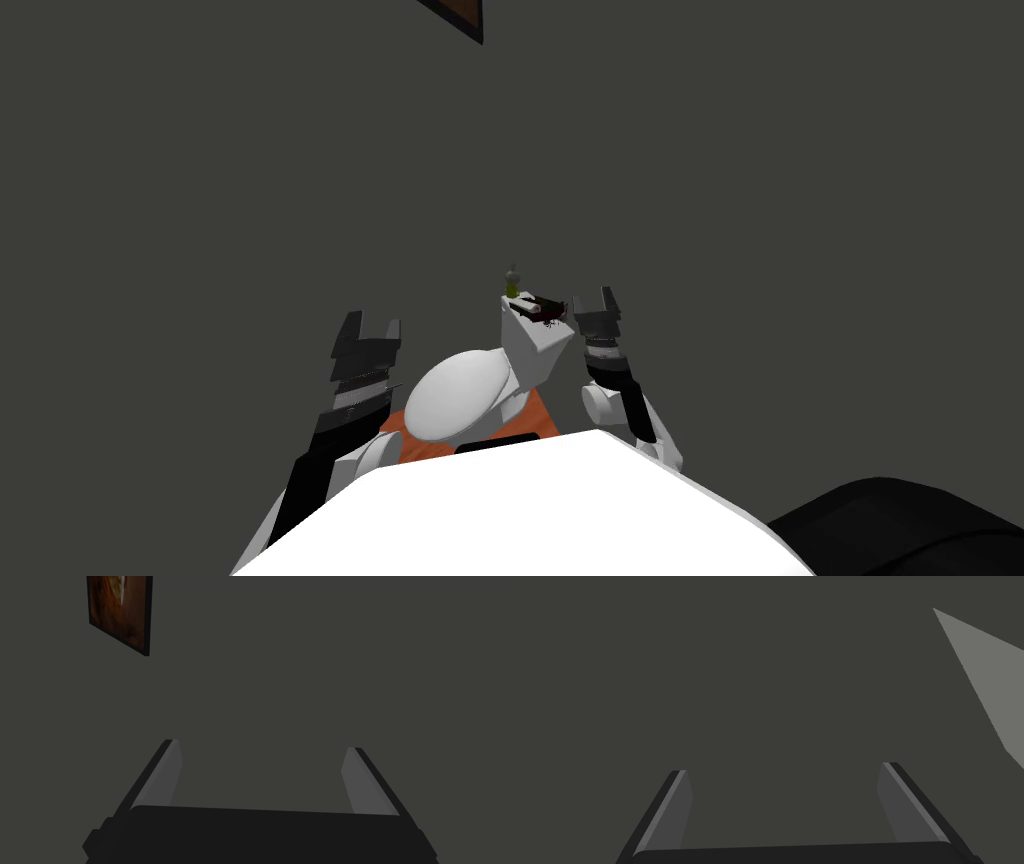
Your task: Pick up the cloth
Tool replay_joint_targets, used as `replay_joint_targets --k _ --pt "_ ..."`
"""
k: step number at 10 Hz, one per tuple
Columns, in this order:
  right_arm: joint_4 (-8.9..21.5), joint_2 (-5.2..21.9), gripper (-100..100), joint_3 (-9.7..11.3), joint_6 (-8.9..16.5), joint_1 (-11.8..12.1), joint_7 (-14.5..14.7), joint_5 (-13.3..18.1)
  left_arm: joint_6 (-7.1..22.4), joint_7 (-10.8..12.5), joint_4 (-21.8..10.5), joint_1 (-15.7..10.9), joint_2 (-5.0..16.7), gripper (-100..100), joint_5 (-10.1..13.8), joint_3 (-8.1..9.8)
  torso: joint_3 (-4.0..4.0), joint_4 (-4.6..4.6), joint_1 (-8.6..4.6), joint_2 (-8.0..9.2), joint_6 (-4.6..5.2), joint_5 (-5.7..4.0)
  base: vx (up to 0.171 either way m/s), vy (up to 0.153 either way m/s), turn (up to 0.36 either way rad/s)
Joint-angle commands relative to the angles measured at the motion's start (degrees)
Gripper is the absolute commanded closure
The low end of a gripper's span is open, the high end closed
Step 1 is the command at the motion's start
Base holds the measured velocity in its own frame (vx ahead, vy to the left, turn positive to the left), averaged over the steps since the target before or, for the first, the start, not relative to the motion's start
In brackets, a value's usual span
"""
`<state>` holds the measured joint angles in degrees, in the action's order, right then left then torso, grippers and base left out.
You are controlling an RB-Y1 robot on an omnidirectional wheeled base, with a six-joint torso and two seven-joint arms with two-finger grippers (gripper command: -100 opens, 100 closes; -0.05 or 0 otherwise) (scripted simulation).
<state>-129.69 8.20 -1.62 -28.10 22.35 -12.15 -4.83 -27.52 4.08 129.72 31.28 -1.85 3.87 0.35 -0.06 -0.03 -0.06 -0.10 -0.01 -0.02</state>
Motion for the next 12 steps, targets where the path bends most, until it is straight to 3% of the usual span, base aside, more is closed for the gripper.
replay_joint_targets --k 1,4,7,8,12 --pt "-0.04 1.45 -100 0.33 1.92 -1.36 -1.49 -2.86 0.00 0.00 0.00 0.00 0.00 0 0.00 0.00 0.00 0.00 0.00 0.00 0.00 0.00 -0.004 0.005 -0.013" --pt "-0.14 3.93 -100 1.02 5.76 -3.84 -4.51 -7.65 0.00 0.00 0.00 0.00 0.00 0 0.00 0.00 0.05 0.02 0.06 0.08 0.01 0.01 0.004 -0.006 0.016" --pt "-0.14 3.93 -100 1.02 5.76 -3.84 -4.51 -8.45 0.00 0.00 0.00 0.00 0.00 0 0.00 0.00 0.06 0.02 0.06 0.09 0.01 0.01 -0.004 0.006 -0.016" --pt "-0.12 5.21 -100 1.37 7.94 -5.18 -6.27 -11.25 0.00 0.00 0.00 0.00 0.00 0 0.00 0.00 0.08 0.03 0.13 0.14 0.02 0.03 -0.009 0.013 -0.037" --pt "-0.12 5.21 -100 1.37 7.94 -5.18 -6.27 -11.37 0.00 0.00 0.00 0.00 0.00 0 0.00 0.00 0.05 0.02 0.03 0.08 0.01 0.01 0.003 -0.004 0.013"
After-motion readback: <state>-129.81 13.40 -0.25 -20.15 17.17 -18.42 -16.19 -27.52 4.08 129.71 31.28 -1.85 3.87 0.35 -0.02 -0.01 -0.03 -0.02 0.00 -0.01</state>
